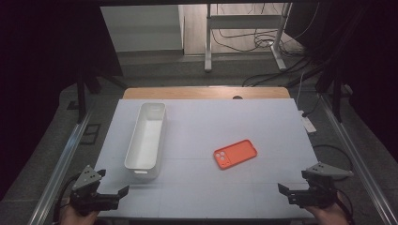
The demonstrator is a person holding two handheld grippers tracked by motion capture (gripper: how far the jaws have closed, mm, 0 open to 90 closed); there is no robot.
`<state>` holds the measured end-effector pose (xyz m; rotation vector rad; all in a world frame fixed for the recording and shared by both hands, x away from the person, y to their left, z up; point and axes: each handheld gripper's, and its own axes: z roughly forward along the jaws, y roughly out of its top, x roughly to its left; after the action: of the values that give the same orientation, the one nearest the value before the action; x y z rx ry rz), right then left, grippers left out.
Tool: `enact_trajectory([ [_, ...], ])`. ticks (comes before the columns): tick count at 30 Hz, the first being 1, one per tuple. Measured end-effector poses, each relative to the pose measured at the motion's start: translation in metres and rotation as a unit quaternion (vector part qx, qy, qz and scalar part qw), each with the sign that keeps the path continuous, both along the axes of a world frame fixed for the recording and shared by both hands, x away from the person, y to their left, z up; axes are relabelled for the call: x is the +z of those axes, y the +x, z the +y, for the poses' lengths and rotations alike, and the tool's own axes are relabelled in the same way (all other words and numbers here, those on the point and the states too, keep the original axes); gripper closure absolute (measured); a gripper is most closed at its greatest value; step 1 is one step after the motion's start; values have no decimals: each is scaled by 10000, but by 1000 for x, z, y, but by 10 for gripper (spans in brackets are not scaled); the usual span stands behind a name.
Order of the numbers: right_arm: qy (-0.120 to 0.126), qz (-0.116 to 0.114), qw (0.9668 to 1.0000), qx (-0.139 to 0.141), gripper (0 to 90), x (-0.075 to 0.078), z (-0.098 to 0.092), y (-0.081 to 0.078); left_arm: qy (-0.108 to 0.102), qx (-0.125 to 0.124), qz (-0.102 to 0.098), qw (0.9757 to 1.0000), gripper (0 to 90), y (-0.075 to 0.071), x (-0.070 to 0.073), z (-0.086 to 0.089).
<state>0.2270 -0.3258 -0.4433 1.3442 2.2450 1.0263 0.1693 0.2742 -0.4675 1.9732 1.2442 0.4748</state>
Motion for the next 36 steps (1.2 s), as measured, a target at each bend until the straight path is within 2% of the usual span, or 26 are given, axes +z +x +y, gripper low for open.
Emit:
enact_trajectory([
  [10,-9,22,10000,18,0,0,1,1,38,-115,-31,9999,0,-1,0,-1],
  [36,-18,105,9999,-27,0,-1,1,3,47,-87,-61,9999,0,-3,0,-1],
])
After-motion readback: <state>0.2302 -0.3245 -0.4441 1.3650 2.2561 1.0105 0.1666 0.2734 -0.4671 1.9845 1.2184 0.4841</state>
